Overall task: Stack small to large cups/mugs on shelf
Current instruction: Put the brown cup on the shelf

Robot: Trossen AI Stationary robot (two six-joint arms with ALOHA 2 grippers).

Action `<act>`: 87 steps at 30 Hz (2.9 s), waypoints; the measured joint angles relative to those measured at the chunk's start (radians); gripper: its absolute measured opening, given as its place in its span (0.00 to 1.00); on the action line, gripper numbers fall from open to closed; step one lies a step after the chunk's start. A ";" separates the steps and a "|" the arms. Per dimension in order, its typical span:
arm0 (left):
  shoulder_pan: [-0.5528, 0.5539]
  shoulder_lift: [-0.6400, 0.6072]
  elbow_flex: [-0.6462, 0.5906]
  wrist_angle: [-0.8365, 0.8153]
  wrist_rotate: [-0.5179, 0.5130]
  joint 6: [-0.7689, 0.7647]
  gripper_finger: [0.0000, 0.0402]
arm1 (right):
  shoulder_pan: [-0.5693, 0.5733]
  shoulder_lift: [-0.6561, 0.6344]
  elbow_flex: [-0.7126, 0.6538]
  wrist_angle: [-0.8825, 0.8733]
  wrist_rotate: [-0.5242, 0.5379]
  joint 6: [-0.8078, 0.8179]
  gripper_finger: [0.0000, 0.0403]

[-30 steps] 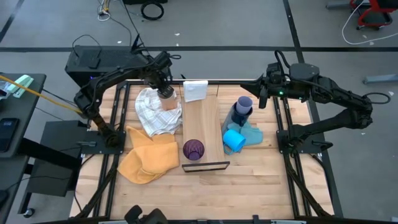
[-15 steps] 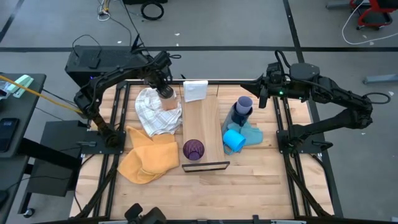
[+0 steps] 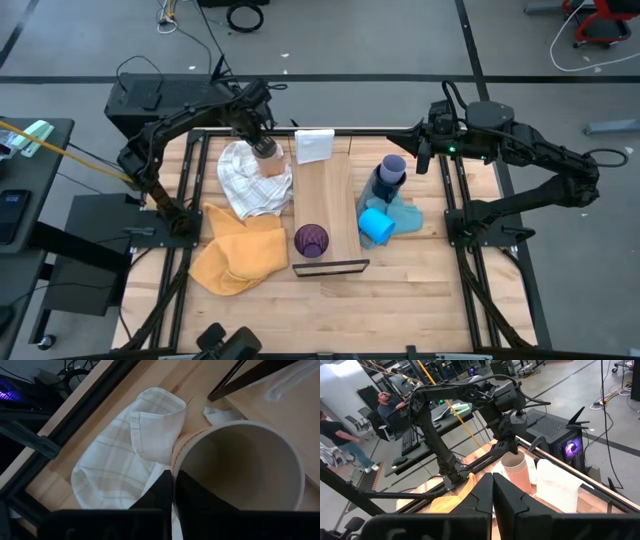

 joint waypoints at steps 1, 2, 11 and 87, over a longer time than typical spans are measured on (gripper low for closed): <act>0.000 0.000 0.000 0.000 0.009 0.005 0.03 | 0.000 0.000 0.000 0.000 0.000 0.000 0.04; 0.000 0.000 0.000 0.000 0.019 0.010 0.03 | 0.000 0.000 0.000 0.000 0.000 0.000 0.04; 0.001 0.000 0.001 -0.031 0.038 0.012 0.03 | 0.000 0.000 0.000 0.000 0.000 -0.012 0.04; -0.517 0.035 0.740 -0.329 -0.113 -0.225 0.03 | 0.000 0.000 0.000 -0.006 0.000 -0.048 0.04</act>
